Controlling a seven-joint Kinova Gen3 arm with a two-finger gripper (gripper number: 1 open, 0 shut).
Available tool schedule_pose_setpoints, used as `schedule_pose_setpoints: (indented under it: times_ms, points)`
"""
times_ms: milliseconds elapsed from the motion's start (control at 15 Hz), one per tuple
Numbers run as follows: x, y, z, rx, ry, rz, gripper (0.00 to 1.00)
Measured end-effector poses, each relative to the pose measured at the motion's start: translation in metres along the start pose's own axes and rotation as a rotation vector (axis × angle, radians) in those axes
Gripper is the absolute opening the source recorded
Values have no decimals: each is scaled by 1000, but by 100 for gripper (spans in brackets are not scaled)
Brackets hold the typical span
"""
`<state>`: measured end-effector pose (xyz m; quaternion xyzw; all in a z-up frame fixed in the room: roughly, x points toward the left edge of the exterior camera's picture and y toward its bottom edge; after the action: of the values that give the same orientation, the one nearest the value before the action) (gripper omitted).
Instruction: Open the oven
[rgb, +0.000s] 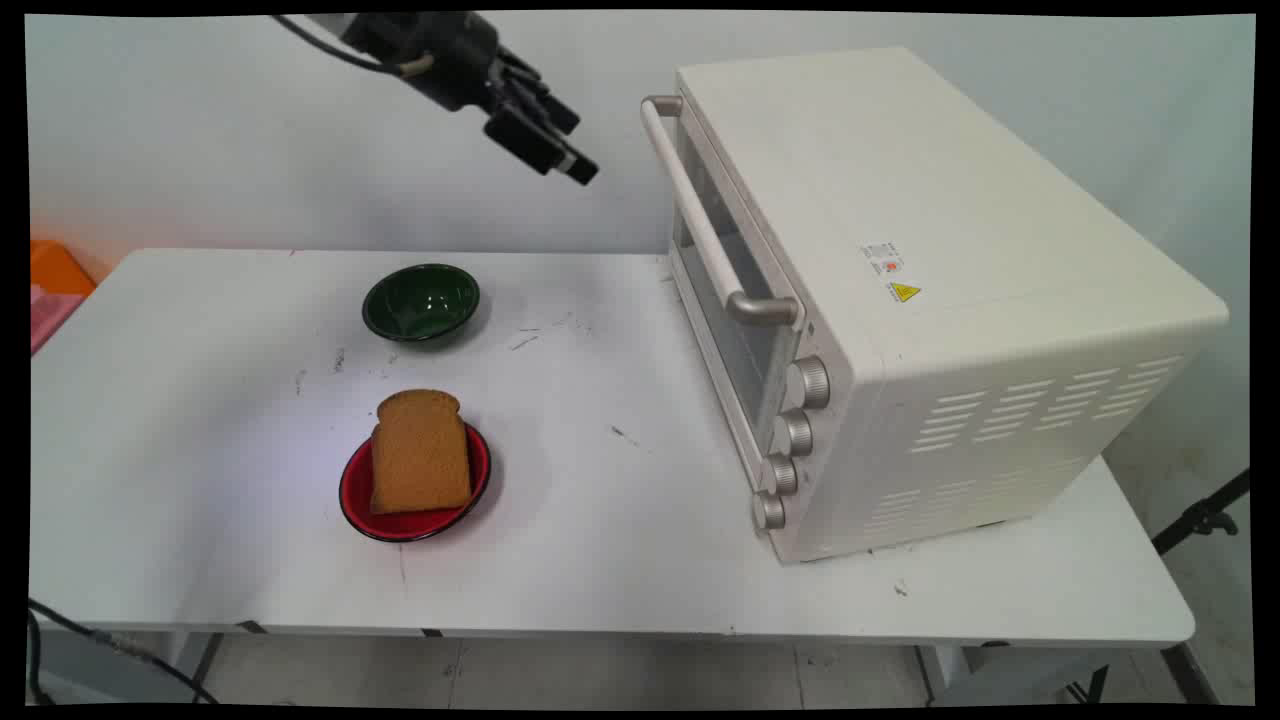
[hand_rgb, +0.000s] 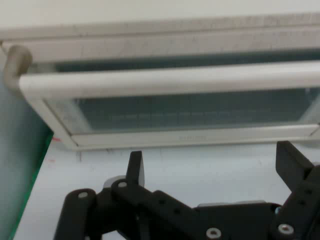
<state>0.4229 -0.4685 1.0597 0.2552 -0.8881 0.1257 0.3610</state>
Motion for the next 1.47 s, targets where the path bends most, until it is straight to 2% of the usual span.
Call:
schedule_pose_setpoints:
  times_ms: [200, 267, 733, 1467]
  points:
    - [18, 7, 11, 1, 23, 7, 100]
    - [24, 9, 15, 2, 30, 10, 0]
    - [47, 17, 42, 26, 49, 24, 0]
    - [55, 22, 88, 54, 22, 45, 0]
